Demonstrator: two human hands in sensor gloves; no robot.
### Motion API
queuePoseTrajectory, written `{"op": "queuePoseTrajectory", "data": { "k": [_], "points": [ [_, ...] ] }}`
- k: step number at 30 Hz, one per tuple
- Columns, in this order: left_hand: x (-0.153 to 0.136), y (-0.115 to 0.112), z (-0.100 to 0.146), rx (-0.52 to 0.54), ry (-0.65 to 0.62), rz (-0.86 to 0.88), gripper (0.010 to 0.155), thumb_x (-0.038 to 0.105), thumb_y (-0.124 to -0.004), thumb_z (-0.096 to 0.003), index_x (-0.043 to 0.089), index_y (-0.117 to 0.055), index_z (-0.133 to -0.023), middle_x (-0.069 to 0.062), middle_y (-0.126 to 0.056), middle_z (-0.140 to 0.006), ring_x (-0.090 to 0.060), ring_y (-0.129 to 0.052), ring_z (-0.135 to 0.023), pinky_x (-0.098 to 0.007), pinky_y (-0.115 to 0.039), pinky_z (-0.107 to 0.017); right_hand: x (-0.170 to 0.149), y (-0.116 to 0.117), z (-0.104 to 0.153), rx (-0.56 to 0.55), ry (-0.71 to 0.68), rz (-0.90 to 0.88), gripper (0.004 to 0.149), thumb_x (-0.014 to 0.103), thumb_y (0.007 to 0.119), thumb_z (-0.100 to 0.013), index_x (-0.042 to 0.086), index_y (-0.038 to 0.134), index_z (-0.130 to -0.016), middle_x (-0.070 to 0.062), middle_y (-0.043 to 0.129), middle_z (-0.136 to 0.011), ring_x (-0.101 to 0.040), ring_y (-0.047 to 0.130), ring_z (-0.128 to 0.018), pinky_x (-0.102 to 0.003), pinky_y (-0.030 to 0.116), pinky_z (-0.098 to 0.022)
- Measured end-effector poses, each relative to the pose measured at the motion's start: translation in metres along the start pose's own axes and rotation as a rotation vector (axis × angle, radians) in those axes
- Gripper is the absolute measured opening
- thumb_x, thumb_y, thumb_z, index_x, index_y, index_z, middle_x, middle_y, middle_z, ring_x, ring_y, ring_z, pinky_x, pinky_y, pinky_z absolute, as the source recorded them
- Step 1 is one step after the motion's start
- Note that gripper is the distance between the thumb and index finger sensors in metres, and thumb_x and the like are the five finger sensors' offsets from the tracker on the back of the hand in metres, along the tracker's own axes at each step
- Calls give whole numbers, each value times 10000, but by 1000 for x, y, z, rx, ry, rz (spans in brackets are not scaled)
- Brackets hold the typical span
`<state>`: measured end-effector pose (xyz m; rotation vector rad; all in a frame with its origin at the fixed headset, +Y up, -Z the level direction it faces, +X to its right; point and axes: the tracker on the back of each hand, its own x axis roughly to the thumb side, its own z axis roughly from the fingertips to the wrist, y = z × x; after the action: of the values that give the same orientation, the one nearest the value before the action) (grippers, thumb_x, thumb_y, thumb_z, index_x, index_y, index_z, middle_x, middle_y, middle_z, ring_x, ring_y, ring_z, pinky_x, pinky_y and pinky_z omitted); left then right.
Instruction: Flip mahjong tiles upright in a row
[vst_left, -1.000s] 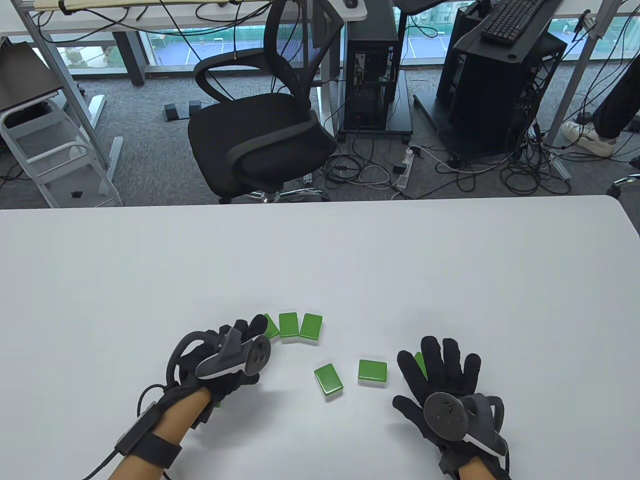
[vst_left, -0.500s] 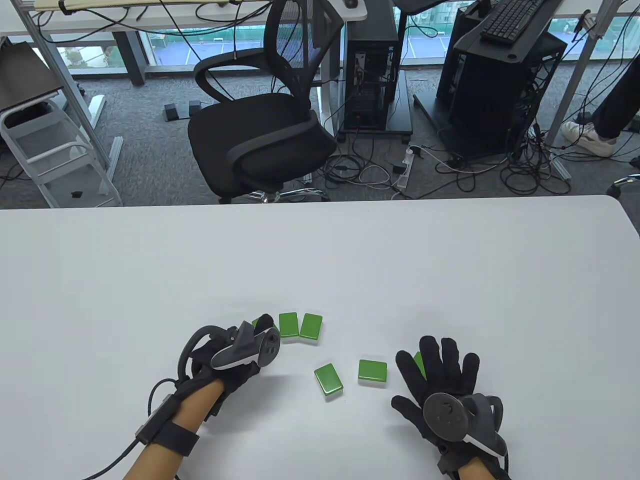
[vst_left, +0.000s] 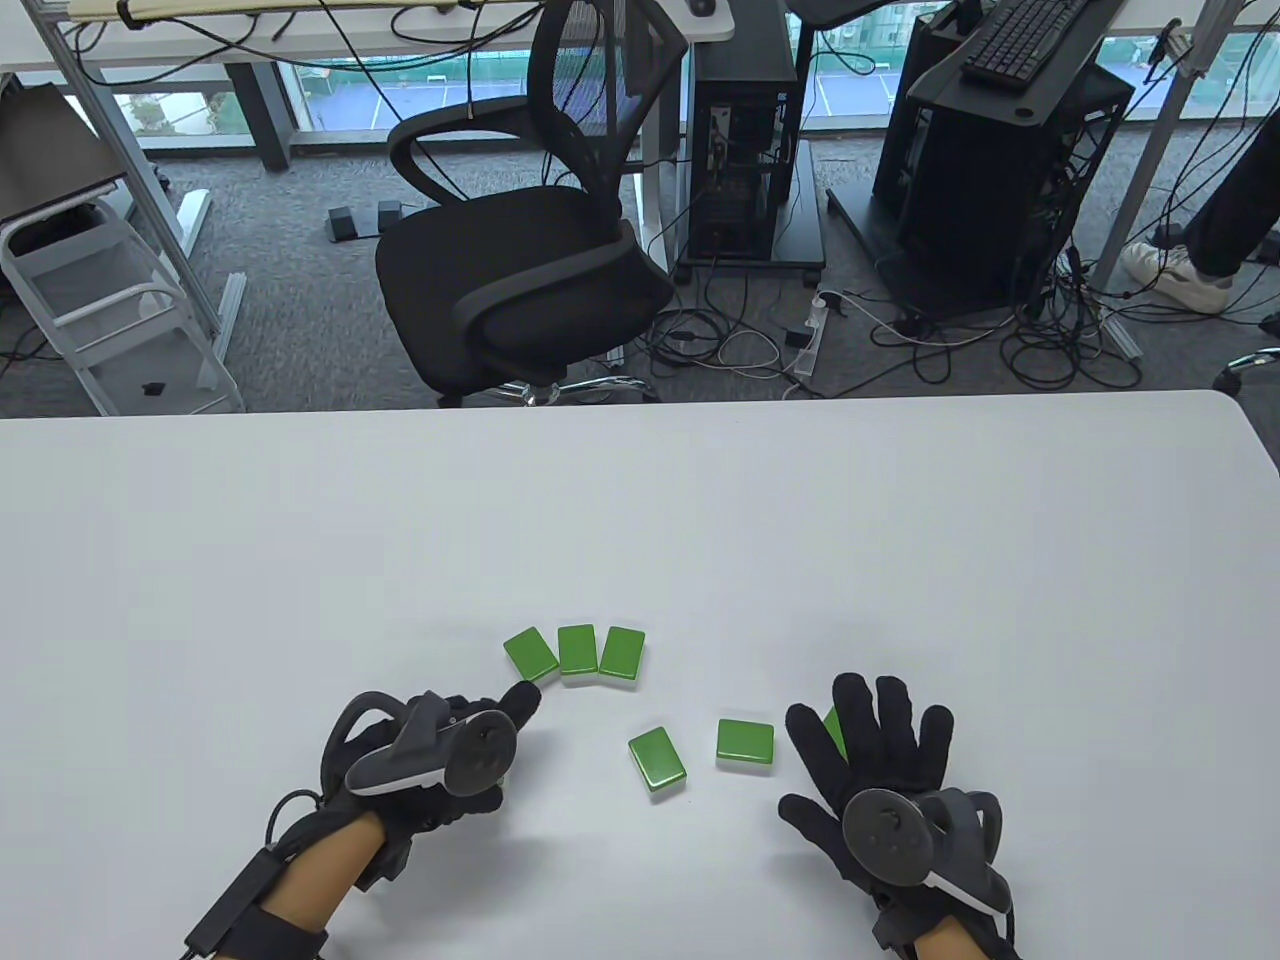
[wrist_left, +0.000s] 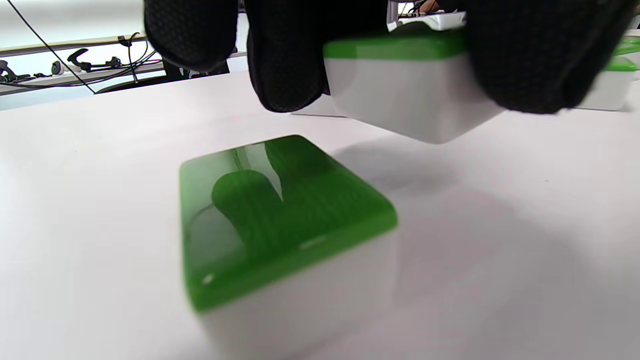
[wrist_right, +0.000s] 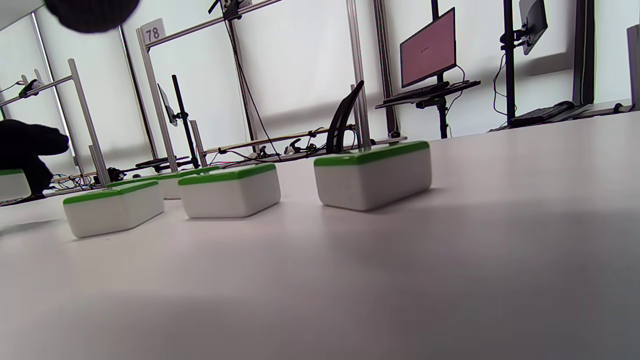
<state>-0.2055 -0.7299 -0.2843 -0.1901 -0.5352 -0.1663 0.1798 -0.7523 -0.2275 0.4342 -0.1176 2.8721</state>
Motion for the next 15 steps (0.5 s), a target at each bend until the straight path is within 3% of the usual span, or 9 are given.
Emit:
{"op": "queuePoseTrajectory", "data": {
  "k": [15],
  "points": [
    [-6, -26, 7, -47, 14, -4, 939, 568, -875, -250, 378, -381, -1026, 98, -742, -1023, -201, -824, -966, -533, -681, -725, 3, 2, 0, 19, -4, 32, 754, 618, 562, -478, 477, 26, -990, 17, -141, -1101, -370, -162, -958, -693, -4, -658]
  ]
}}
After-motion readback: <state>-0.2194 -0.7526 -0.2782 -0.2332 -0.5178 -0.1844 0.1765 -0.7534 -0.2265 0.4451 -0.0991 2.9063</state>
